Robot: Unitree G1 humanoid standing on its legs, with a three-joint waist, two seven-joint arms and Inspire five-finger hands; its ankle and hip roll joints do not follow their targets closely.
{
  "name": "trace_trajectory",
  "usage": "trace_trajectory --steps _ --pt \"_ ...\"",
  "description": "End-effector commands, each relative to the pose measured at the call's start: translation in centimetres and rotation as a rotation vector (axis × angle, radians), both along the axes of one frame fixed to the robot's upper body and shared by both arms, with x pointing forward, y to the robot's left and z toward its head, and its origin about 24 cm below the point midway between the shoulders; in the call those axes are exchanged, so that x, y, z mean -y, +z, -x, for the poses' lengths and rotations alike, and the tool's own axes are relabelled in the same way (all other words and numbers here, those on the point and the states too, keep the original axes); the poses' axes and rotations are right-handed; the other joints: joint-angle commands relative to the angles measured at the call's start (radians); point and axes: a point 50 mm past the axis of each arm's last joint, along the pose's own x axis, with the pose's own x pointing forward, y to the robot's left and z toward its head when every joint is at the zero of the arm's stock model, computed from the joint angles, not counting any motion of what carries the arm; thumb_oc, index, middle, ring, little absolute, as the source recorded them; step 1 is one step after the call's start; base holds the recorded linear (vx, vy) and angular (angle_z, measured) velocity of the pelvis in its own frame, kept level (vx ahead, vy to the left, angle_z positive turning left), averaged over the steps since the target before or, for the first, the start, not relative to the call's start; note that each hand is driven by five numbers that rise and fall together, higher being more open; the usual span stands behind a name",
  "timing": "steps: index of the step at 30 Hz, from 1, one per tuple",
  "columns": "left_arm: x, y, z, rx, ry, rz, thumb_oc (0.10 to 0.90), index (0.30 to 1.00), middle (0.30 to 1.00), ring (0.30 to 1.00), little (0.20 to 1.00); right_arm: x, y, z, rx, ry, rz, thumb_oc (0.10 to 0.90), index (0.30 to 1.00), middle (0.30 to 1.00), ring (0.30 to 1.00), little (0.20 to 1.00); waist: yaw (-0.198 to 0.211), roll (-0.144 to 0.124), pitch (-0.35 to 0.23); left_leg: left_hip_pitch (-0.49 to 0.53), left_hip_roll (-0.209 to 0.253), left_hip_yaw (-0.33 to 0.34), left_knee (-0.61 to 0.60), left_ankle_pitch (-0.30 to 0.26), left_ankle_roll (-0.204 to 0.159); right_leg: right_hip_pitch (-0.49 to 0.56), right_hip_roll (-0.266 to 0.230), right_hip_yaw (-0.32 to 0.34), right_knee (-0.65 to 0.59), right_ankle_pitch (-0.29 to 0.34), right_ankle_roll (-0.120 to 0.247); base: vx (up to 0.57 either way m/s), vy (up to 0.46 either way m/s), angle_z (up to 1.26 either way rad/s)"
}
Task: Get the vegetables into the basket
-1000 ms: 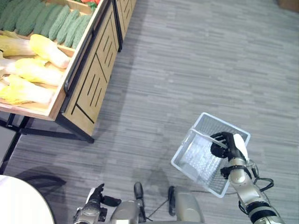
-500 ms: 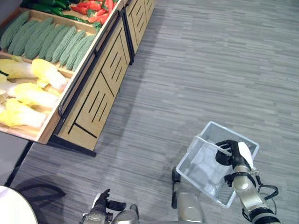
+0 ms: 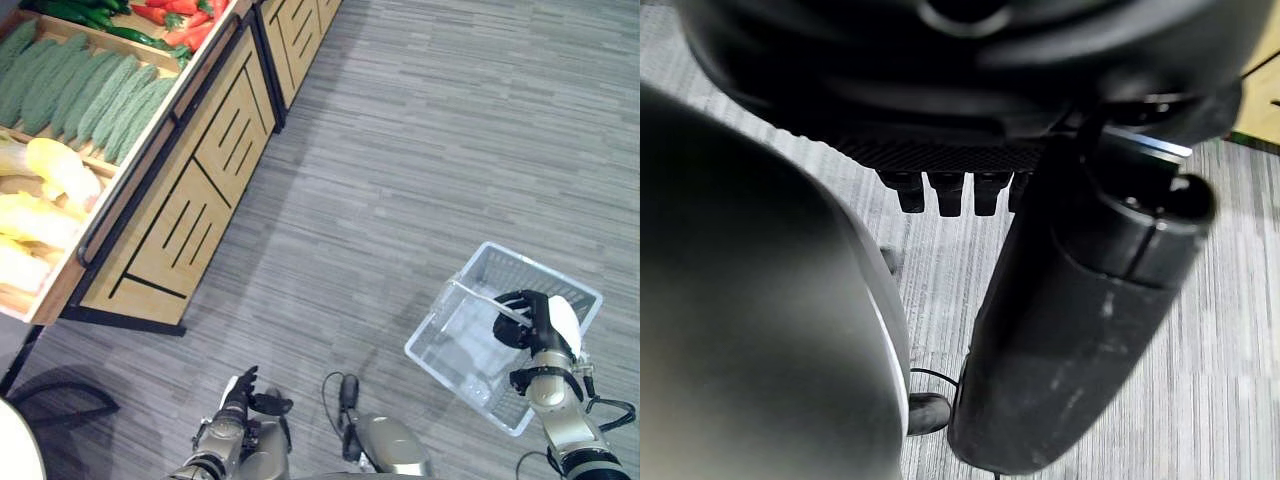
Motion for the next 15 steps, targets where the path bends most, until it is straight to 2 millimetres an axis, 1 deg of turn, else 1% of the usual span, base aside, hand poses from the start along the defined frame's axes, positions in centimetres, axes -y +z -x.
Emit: trace_trajectory --steps 1,2,3,4,5,6,7,8,9,10,11,12,13,15 --pt "-2.1 -0.5 2.2 -0.059 -0.027 -0.093 0.900 1.000 1.000 1.000 1.000 2.1 5.4 -1.4 0.258 -0.030 0.118 0.400 0.300 0.300 0.300 0.300 0.022 -0.005 -0.022 -0.030 0.009 0.015 0.039 0.045 0.045 0.003 -0.147 0.125 0.115 -0.035 0.135 0.23 0.098 -0.36" --pt "-2.3 -0.5 2.3 -0.059 -0.026 -0.096 0.900 1.000 1.000 1.000 1.000 2.0 5.2 -1.3 0.251 -0.028 0.117 0.400 0.300 0.300 0.300 0.300 0.027 -0.003 -0.024 -0.043 0.022 0.017 0.008 0.075 0.036 0.021 -0.145 0.135 0.112 -0.043 0.138 0.42 0.213 -0.49" --pt "-2.7 -0.6 2.8 -0.072 -0.029 -0.105 0.900 1.000 1.000 1.000 1.000 1.7 4.6 -1.1 0.232 -0.025 0.108 0.400 0.300 0.300 0.300 0.300 0.040 -0.008 -0.035 -0.060 0.047 0.037 -0.057 0.121 0.014 0.070 -0.147 0.169 0.099 -0.053 0.148 0.52 0.287 -0.49" --pt "-2.7 -0.7 3.0 -0.078 -0.030 -0.105 0.900 1.000 1.000 1.000 1.000 1.7 4.5 -1.0 0.230 -0.025 0.104 0.400 0.300 0.300 0.300 0.300 0.043 -0.010 -0.040 -0.059 0.047 0.037 -0.045 0.126 0.012 0.085 -0.147 0.177 0.097 -0.055 0.151 0.50 0.315 -0.59" --pt "-2.6 -0.9 3.4 -0.089 -0.028 -0.099 0.900 1.000 1.000 1.000 1.000 1.6 4.1 -0.7 0.217 -0.025 0.097 0.400 0.300 0.300 0.300 0.300 0.043 -0.010 -0.048 -0.039 0.041 0.042 -0.049 0.105 0.022 0.094 -0.147 0.185 0.099 -0.065 0.160 0.35 0.349 -0.89" --pt "-2.6 -0.9 3.6 -0.098 -0.027 -0.099 0.900 1.000 1.000 1.000 1.000 1.4 3.8 -0.5 0.218 -0.038 0.088 0.400 0.300 0.300 0.300 0.300 0.043 -0.017 -0.055 -0.028 0.026 0.056 -0.053 0.102 0.038 0.096 -0.166 0.193 0.115 -0.064 0.179 0.32 0.385 -1.01" --pt "-2.5 -1.0 3.5 -0.102 -0.035 -0.106 0.900 1.000 1.000 1.000 1.000 1.4 3.5 -0.3 0.219 -0.053 0.075 0.400 0.300 0.300 0.300 0.300 0.036 -0.022 -0.054 -0.022 0.015 0.079 -0.047 0.094 0.048 0.086 -0.175 0.201 0.140 -0.054 0.186 0.35 0.527 -0.84" --pt "-2.6 -0.8 3.3 -0.092 -0.028 -0.106 0.900 1.000 1.000 1.000 1.000 1.1 3.4 -0.6 0.226 -0.051 0.057 0.400 0.300 0.300 0.300 0.300 0.043 -0.042 -0.049 -0.013 -0.015 0.101 -0.029 0.060 0.084 0.065 -0.203 0.229 0.183 -0.014 0.207 0.23 0.435 -0.38" --pt "-2.8 -0.8 3.2 -0.087 -0.018 -0.110 0.900 1.000 1.000 1.000 1.000 0.7 3.2 -0.9 0.226 -0.044 0.040 0.400 0.300 0.300 0.300 0.300 0.044 -0.052 -0.045 -0.013 -0.027 0.114 -0.020 0.046 0.095 0.055 -0.211 0.241 0.197 0.014 0.217 0.24 0.513 -0.53" --pt "-3.0 -0.6 3.0 -0.077 0.003 -0.111 0.900 1.000 1.000 1.000 1.000 -0.1 3.1 -1.8 0.227 -0.022 0.025 0.400 0.300 0.300 0.300 0.300 0.056 -0.062 -0.040 -0.014 -0.048 0.129 -0.004 0.016 0.119 0.029 -0.233 0.246 0.227 0.066 0.231 0.16 0.369 -0.44" --pt "-3.3 -0.5 2.8 -0.070 0.011 -0.117 0.900 1.000 1.000 1.000 1.000 -0.4 3.2 -2.3 0.231 -0.010 0.024 0.400 0.300 0.300 0.300 0.300 0.059 -0.067 -0.037 -0.013 -0.056 0.134 0.000 0.004 0.127 0.019 -0.241 0.248 0.238 0.092 0.233 0.18 0.407 -0.39" --pt "-4.0 -0.4 2.8 -0.070 0.038 -0.135 0.900 1.000 1.000 1.000 1.000 -1.2 3.4 -3.2 0.239 0.018 0.020 0.400 0.300 0.300 0.300 0.300 0.063 -0.081 -0.035 -0.006 -0.068 0.149 0.000 -0.014 0.138 -0.005 -0.245 0.257 0.254 0.142 0.240 0.15 0.289 -0.04" --pt "-4.2 -0.3 2.8 -0.068 0.049 -0.137 0.900 1.000 1.000 1.000 1.000 -1.3 3.5 -3.5 0.240 0.024 0.021 0.400 0.300 0.300 0.300 0.300 0.069 -0.083 -0.036 -0.002 -0.073 0.153 -0.001 -0.025 0.144 -0.012 -0.252 0.247 0.272 0.164 0.244 0.19 0.326 -0.09" --pt "-4.9 -0.2 2.9 -0.071 0.082 -0.153 0.900 1.000 1.000 1.000 1.000 -2.0 3.6 -4.2 0.247 0.048 0.020 0.400 0.300 0.300 0.300 0.300 0.076 -0.090 -0.037 0.031 -0.084 0.160 -0.013 -0.048 0.165 -0.038 -0.258 0.230 0.344 0.212 0.248 0.15 0.219 -0.07"
